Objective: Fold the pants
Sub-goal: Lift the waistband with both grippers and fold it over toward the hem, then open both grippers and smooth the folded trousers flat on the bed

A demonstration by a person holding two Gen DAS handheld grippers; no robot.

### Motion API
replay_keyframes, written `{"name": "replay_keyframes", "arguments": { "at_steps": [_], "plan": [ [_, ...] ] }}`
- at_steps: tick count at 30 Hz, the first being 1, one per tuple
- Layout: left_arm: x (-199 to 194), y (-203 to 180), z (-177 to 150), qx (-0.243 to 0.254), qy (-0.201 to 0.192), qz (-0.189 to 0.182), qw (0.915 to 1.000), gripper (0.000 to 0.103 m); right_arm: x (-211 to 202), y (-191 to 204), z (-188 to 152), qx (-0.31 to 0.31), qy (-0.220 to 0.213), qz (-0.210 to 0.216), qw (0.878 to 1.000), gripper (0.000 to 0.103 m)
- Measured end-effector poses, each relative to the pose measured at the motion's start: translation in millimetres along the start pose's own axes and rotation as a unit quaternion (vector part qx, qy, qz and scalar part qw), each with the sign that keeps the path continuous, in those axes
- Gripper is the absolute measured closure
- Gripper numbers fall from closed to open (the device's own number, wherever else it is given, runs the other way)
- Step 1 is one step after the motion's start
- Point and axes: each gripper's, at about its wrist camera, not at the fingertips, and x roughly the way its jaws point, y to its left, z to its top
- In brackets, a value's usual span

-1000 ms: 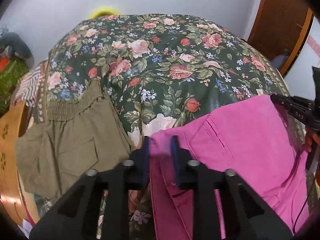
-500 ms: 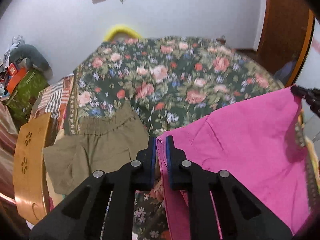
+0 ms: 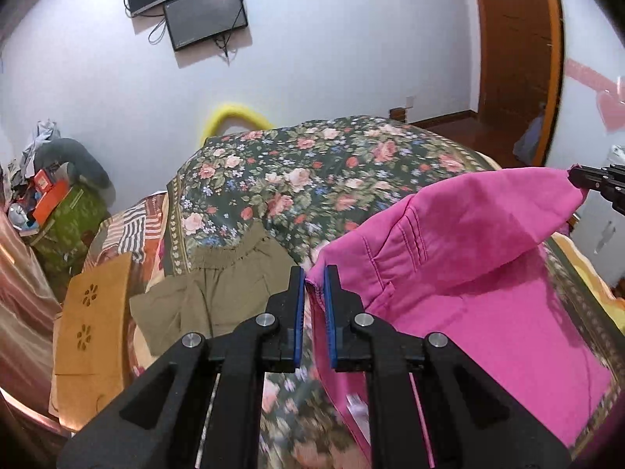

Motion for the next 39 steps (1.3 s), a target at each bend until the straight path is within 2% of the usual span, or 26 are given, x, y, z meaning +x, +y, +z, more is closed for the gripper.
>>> {"name": "replay_keyframes", "arguments": {
  "at_steps": [4,11,18,22,25,29,31,33,34,36,39],
  "plan": [
    [-25,-12,-24,0.01,0.001,-0.005,0.9999,0.093,-30,5,-25,-0.002,0.002,-0.001,1.0,0.101],
    [-55,-24,-74,0.021,0.023,-0.037,0.9988,0.093,-54,15,-72,0.009,0.03,0.007,0.999,0.101],
    [-51,-45,-140,0.023,0.091,-0.067,0.9933,0.093,-52,26,-137,0.029,0.089,0.018,0.995,0.1],
    [-46,-47,-168,0.014,0.123,-0.072,0.9897,0.093,-43,25,-166,0.039,0.129,0.009,0.991,0.099],
    [-51,-43,-175,0.016,0.129,-0.066,0.9893,0.092,-45,24,-178,0.041,0.147,-0.004,0.988,0.094],
    [-67,-29,-162,0.009,0.111,-0.055,0.9923,0.089,-62,25,-176,0.024,0.142,-0.024,0.989,0.088],
    [-76,-26,-152,0.009,0.097,-0.047,0.9942,0.08,-74,29,-172,0.02,0.129,-0.02,0.991,0.07],
    [-84,-27,-142,0.015,0.082,-0.041,0.9957,0.059,-83,36,-165,0.019,0.107,-0.006,0.994,0.063],
    [-87,-29,-138,0.018,0.073,-0.039,0.9964,0.045,-85,40,-163,0.017,0.1,0.0,0.995,0.063],
    [-93,-35,-131,0.022,0.058,-0.041,0.9972,0.031,-83,53,-157,0.006,0.097,0.022,0.995,0.063],
    [-92,-51,-126,0.036,0.057,-0.048,0.9965,0.02,-72,75,-155,-0.017,0.105,0.048,0.993,0.063]
  ]
}}
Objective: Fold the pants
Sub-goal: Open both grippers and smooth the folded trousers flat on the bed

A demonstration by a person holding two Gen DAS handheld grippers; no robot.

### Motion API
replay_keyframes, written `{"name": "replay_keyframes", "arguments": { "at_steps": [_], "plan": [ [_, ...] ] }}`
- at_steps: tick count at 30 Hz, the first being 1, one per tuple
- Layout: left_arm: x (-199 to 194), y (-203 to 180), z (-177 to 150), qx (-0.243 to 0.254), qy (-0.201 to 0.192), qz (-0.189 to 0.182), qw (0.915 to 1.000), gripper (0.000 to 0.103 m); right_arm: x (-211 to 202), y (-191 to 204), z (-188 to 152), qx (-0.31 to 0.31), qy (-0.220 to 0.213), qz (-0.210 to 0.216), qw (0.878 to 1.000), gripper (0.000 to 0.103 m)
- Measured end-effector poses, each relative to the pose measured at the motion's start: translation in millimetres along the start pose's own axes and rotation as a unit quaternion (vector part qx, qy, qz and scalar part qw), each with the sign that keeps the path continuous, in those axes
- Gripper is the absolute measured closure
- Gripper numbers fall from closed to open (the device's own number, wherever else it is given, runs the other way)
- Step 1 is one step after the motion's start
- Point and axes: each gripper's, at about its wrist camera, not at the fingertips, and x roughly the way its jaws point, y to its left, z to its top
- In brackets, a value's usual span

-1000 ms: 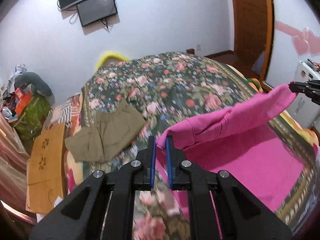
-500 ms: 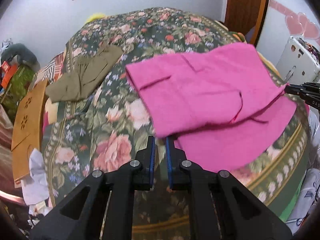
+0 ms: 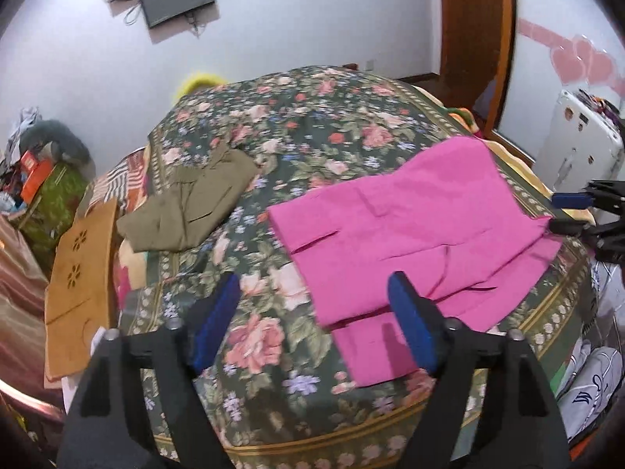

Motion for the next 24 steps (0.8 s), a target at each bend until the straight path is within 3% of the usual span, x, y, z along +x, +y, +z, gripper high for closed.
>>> {"name": "replay_keyframes", "arguments": {
  "at_steps": [4,10,12,20,24],
  "plan": [
    [17,-29,-3,0.055,0.023,0.007,0.9982,0.014,22,24,0,-0.031,0.023,0.021,0.999,0.063],
    [58,-68,-15,0.134,0.074,0.021,0.9879,0.011,41,41,-5,-0.051,0.05,0.039,0.997,0.063],
    [64,-75,-14,0.147,0.069,0.031,0.9862,0.011,45,43,-6,-0.054,0.057,0.046,0.996,0.063],
    [63,-78,19,0.13,0.038,0.007,0.9908,0.011,56,46,1,-0.068,0.063,0.051,0.994,0.063],
    [61,-66,32,0.095,0.04,-0.03,0.9942,0.011,64,43,5,-0.061,0.063,0.056,0.995,0.063]
  ]
}}
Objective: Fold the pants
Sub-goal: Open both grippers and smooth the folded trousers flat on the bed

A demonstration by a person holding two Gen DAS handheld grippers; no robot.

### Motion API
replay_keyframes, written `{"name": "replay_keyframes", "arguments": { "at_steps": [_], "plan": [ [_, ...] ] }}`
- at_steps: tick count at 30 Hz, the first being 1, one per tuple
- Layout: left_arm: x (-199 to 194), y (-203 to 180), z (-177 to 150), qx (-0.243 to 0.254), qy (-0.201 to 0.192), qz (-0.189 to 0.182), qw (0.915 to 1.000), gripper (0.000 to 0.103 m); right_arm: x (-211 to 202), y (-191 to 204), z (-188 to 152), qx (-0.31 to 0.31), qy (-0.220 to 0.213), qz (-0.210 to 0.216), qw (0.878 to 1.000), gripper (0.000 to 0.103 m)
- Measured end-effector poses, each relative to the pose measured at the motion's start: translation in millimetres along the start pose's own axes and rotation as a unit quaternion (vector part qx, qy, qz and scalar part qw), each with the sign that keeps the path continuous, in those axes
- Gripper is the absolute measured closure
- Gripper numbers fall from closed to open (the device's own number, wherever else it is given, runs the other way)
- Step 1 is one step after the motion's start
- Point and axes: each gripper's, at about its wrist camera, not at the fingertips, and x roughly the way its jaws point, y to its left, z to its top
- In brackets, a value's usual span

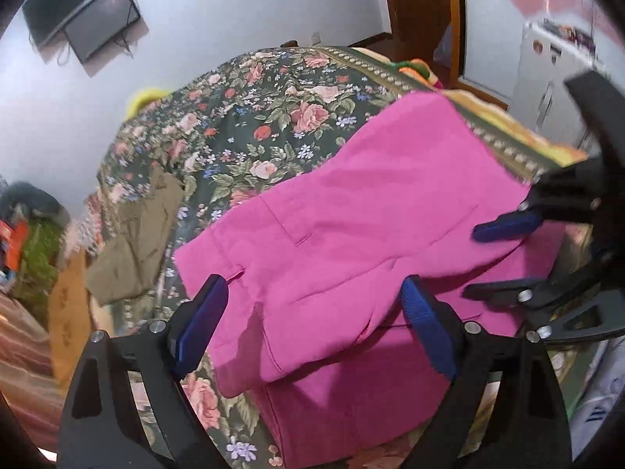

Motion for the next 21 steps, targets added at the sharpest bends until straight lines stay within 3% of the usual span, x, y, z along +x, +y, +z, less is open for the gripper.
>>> {"name": "replay_keyframes", "arguments": {
  "at_steps": [2,4,8,11,14,16,18,21],
  "plan": [
    [-1,5,0,-0.014,0.002,-0.024,0.9996,0.011,1,-2,2,0.003,-0.004,0.0,1.0,0.065],
    [-1,6,-3,-0.021,0.005,-0.039,0.999,0.011,2,-5,3,0.008,-0.007,0.004,1.0,0.094],
    [3,-4,-14,-0.012,0.018,-0.047,0.9987,0.011,-5,-7,6,0.01,-0.028,-0.003,1.0,0.097],
    [6,-16,-20,0.006,0.022,-0.029,0.9993,0.014,-14,-6,8,0.012,-0.044,-0.006,0.999,0.098],
    [10,-18,-19,0.011,0.024,-0.004,0.9996,0.042,-22,-6,10,0.012,-0.054,-0.01,0.998,0.098],
    [13,-16,-18,-0.001,0.037,0.01,0.9993,0.07,-27,-4,11,0.01,-0.057,-0.011,0.998,0.098],
    [9,-10,-17,-0.026,0.036,-0.009,0.999,0.08,-32,0,10,0.006,-0.06,-0.013,0.998,0.098],
    [-3,-5,-21,-0.051,0.027,-0.035,0.9977,0.083,-39,6,6,0.001,-0.064,-0.014,0.998,0.098]
  ]
}}
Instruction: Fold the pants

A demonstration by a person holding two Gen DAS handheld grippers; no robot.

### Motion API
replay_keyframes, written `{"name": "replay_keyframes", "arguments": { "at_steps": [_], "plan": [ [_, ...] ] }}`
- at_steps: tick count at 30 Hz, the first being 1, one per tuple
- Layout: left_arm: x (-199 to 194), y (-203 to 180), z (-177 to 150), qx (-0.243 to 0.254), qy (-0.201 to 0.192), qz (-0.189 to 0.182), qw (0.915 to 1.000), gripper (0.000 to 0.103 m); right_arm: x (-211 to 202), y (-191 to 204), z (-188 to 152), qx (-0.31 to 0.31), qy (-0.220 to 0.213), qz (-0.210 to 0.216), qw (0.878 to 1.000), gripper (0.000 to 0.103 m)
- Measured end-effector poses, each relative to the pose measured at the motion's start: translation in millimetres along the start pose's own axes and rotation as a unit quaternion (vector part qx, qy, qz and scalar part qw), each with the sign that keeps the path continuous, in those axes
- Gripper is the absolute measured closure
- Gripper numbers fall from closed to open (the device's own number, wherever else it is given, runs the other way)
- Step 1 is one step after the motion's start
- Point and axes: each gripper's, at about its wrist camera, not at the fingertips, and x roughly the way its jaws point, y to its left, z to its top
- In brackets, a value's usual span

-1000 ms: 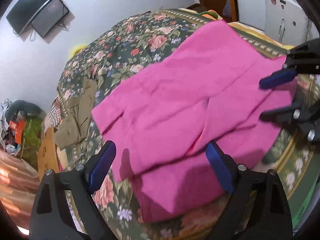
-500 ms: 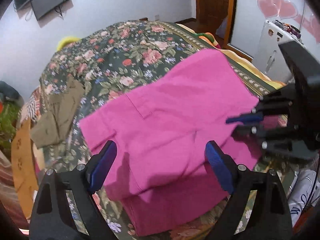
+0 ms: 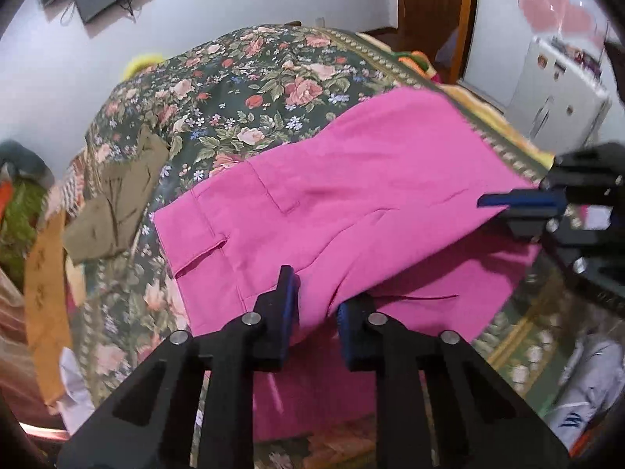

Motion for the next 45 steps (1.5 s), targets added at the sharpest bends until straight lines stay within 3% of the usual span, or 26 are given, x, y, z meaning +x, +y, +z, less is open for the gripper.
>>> {"name": "replay_keyframes", "arguments": {
  "at_steps": [7,14,20,24,28,33,35,38,42,45],
  "plan": [
    [-8,-15,-20,0.012,0.009,-0.021,0.9997,0.083,-7,1,-16,0.007,0.007,0.007,1.0,0.098],
    [-8,-20,-27,-0.007,0.024,-0.032,0.9992,0.083,-2,0,-36,0.019,0.034,0.016,0.999,0.098],
    [-26,-7,-32,-0.031,0.027,-0.063,0.9972,0.07,-15,-11,-39,0.06,0.038,0.023,0.997,0.09],
    [-50,7,-33,-0.042,0.0,-0.054,0.9976,0.056,-30,-25,-36,0.101,0.021,0.029,0.994,0.084],
    [-66,31,-27,-0.082,-0.03,-0.058,0.9945,0.052,-40,-34,-31,0.113,0.007,0.017,0.993,0.083],
    [-50,54,-25,-0.132,-0.021,-0.059,0.9893,0.051,-29,-46,-32,0.14,0.014,0.006,0.99,0.083],
    [-37,55,-29,-0.141,-0.004,-0.065,0.9879,0.051,-20,-49,-37,0.148,0.028,0.003,0.989,0.083],
    [-13,50,-43,-0.133,0.035,-0.04,0.9897,0.051,-1,-53,-54,0.157,0.065,-0.009,0.985,0.083],
    [-12,55,-59,-0.143,0.031,-0.053,0.9878,0.044,-9,-56,-67,0.149,0.054,-0.019,0.987,0.068],
    [-12,62,-66,-0.158,0.029,-0.059,0.9852,0.039,-14,-64,-73,0.158,0.054,-0.023,0.986,0.067]
  ]
}}
